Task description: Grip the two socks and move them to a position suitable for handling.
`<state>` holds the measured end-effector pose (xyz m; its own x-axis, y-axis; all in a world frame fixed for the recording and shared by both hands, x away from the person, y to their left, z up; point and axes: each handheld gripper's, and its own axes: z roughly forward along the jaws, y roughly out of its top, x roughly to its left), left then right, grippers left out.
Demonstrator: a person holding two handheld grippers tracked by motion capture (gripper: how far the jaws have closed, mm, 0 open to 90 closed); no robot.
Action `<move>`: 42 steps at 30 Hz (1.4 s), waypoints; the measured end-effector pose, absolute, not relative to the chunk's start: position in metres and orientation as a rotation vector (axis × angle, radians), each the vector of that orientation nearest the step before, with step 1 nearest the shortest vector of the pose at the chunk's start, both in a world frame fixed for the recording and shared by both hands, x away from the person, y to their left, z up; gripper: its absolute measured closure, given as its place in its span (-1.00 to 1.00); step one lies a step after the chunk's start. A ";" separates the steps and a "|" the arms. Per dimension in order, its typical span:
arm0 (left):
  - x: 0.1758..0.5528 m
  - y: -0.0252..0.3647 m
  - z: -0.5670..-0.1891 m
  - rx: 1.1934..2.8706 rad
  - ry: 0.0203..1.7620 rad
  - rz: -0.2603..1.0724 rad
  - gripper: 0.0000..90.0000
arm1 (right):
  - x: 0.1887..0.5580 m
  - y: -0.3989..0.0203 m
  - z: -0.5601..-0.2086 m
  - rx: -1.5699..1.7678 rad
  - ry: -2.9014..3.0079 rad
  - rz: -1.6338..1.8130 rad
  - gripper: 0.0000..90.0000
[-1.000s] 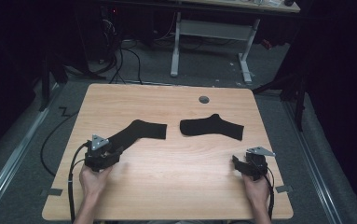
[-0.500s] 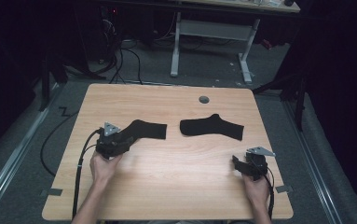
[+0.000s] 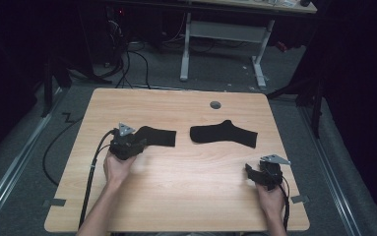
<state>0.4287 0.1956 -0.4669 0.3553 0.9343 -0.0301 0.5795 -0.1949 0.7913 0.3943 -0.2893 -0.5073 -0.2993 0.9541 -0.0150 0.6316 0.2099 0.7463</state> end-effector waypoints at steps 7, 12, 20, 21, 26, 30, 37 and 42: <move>0.438 0.196 -0.476 1.892 1.347 0.684 -0.02 | 0.394 -0.289 -0.507 1.465 2.010 0.888 -0.17; 0.447 0.192 -0.481 1.949 1.355 0.680 -0.02 | 0.394 -0.289 -0.507 1.466 2.010 0.888 -0.17; 0.460 0.187 -0.488 1.957 1.371 0.632 0.07 | 0.394 -0.289 -0.507 1.465 2.010 0.887 -0.17; 0.461 0.187 -0.489 1.958 1.376 0.626 0.08 | 0.394 -0.289 -0.507 1.465 2.010 0.887 -0.17; 0.465 0.188 -0.496 1.967 1.399 0.588 0.16 | 0.394 -0.289 -0.507 1.465 2.010 0.887 -0.17; 0.466 0.187 -0.498 1.987 1.389 0.594 0.16 | 0.394 -0.289 -0.507 1.465 2.010 0.887 -0.17; 0.466 0.188 -0.498 1.992 1.382 0.593 0.22 | 0.394 -0.289 -0.507 1.465 2.010 0.887 -0.17; 0.466 0.187 -0.498 1.996 1.371 0.596 0.29 | 0.394 -0.289 -0.507 1.465 2.010 0.887 -0.17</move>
<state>0.4660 0.1873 -0.4979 0.3539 0.9352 0.0125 0.6469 -0.2544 0.7189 0.3942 -0.2892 -0.5074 -0.2994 0.9540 -0.0153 0.6315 0.2101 0.7464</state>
